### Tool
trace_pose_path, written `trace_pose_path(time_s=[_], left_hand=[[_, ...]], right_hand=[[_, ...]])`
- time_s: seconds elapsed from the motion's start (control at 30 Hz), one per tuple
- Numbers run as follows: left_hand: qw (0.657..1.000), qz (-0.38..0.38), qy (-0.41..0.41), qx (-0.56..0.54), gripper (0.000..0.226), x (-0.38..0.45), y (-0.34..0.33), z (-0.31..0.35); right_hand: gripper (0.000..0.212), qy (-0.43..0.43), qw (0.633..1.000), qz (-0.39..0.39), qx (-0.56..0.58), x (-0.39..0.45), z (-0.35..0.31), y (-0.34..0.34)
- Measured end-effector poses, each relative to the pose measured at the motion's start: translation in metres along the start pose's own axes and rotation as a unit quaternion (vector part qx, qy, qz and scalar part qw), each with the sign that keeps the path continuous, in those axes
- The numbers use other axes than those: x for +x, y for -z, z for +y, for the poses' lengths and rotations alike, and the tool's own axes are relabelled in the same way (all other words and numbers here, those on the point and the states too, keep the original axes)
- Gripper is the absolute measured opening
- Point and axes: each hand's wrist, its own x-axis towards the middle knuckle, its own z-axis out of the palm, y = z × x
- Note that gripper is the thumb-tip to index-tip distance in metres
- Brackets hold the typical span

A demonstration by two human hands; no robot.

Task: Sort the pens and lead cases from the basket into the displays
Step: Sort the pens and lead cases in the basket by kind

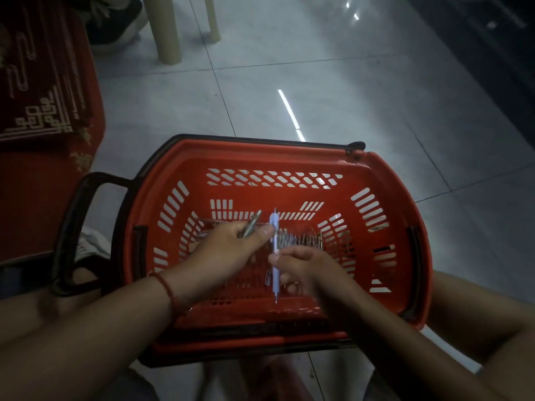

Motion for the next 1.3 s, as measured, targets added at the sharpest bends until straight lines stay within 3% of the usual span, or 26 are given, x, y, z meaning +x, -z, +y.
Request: trace_pose_path(time_s=[0.1, 0.23, 0.37, 0.53, 0.6, 0.67, 0.77, 0.87, 0.97, 1.3], left_hand=[[0.999, 0.006, 0.035, 0.008, 0.047, 0.004, 0.001, -0.008], [0.998, -0.004, 0.069, -0.001, 0.038, 0.009, 0.001, -0.015], [0.997, -0.011, 0.078, 0.004, 0.033, 0.011, 0.0, -0.018], [0.996, -0.027, 0.085, 0.019, 0.033, 0.015, 0.0, -0.022], [0.995, -0.033, 0.091, 0.02, 0.031, 0.016, 0.0, -0.024], [0.995, -0.036, 0.095, 0.023, 0.03, 0.018, 0.0, -0.027], [0.994, -0.037, 0.099, 0.038, 0.032, 0.021, -0.001, -0.033], [0.992, -0.039, 0.111, 0.039, 0.031, 0.023, -0.002, -0.038], [0.991, -0.036, 0.121, 0.036, 0.03, 0.022, -0.002, -0.039], [0.987, -0.045, 0.152, 0.02, 0.031, 0.021, 0.003, -0.05]], right_hand=[[0.018, -0.003, 0.998, 0.035, -0.046, 0.008, -0.001, 0.021], [0.014, 0.025, 0.988, 0.094, -0.116, 0.033, 0.0, 0.051], [0.025, 0.033, 0.993, 0.081, -0.077, 0.064, 0.004, 0.068], [0.023, 0.065, 0.986, 0.154, -0.023, 0.105, 0.016, 0.077], [0.02, 0.033, 0.982, 0.178, -0.052, 0.126, 0.025, 0.078], [0.017, -0.014, 0.968, 0.188, -0.167, 0.146, 0.035, 0.076], [0.036, -0.051, 0.937, 0.176, -0.296, 0.165, 0.05, 0.073], [0.062, -0.044, 0.941, 0.131, -0.308, 0.18, 0.067, 0.071], [0.067, -0.069, 0.936, 0.128, -0.321, 0.195, 0.08, 0.065], [0.013, -0.153, 0.896, 0.113, -0.401, 0.219, 0.094, 0.047]])
